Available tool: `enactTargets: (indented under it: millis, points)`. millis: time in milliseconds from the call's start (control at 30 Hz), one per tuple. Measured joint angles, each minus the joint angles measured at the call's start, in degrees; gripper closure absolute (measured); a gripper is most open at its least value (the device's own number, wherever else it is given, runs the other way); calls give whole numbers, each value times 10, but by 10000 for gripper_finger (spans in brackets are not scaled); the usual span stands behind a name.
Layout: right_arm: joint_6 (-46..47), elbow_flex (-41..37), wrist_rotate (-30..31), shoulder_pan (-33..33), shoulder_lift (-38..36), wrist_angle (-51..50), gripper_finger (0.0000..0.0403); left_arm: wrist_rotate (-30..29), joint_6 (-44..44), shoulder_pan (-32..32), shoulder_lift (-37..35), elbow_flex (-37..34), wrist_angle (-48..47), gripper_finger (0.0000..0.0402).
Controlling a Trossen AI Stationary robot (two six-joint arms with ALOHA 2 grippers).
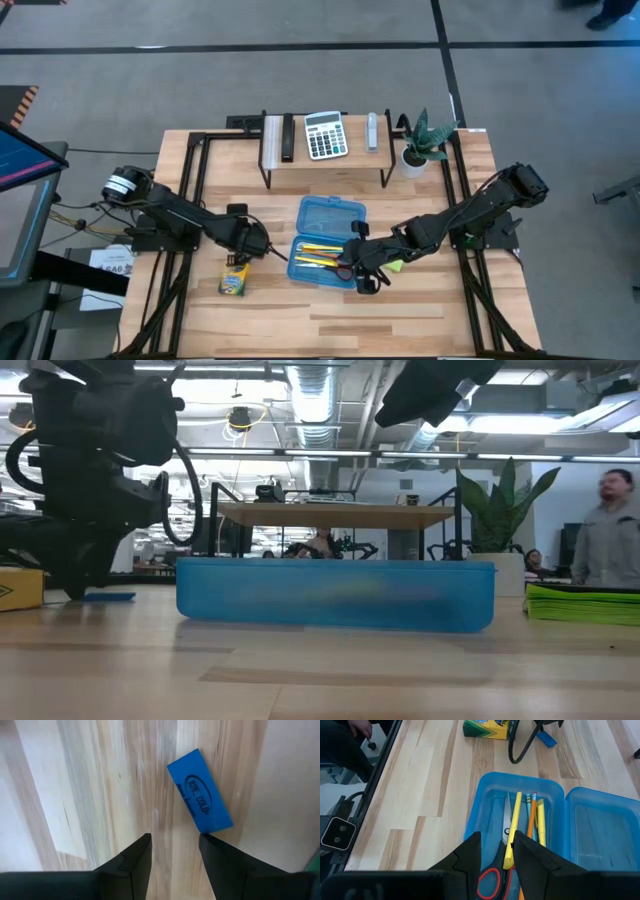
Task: Pack school essentials
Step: Put the blue eraser into the blue supply box
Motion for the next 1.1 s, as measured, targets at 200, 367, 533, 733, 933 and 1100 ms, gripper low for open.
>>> enactTargets:
  millis: [200, 367, 533, 733, 933, 1100]
  points:
    - [0, 0, 0, 0, 0, 1, 272, -4, 7, 0, 2, 15, 29, 243]
    - [0, 0, 0, 0, 0, 1, 272, 3, 19, 0, 2, 39, 52, 243]
    - [0, 0, 0, 0, 0, 1, 272, 23, 56, 0, 2, 58, 96, 243]
    - [0, 0, 0, 0, 0, 0, 272, 26, 12, 0, 1, 68, 90, 242]
    - [0, 0, 0, 0, 0, 0, 272, 45, -49, 0, 0, 62, 61, 242]
    - [0, 0, 0, 2, 0, -1, 272, 91, -31, 13, -39, -11, 140, 242]
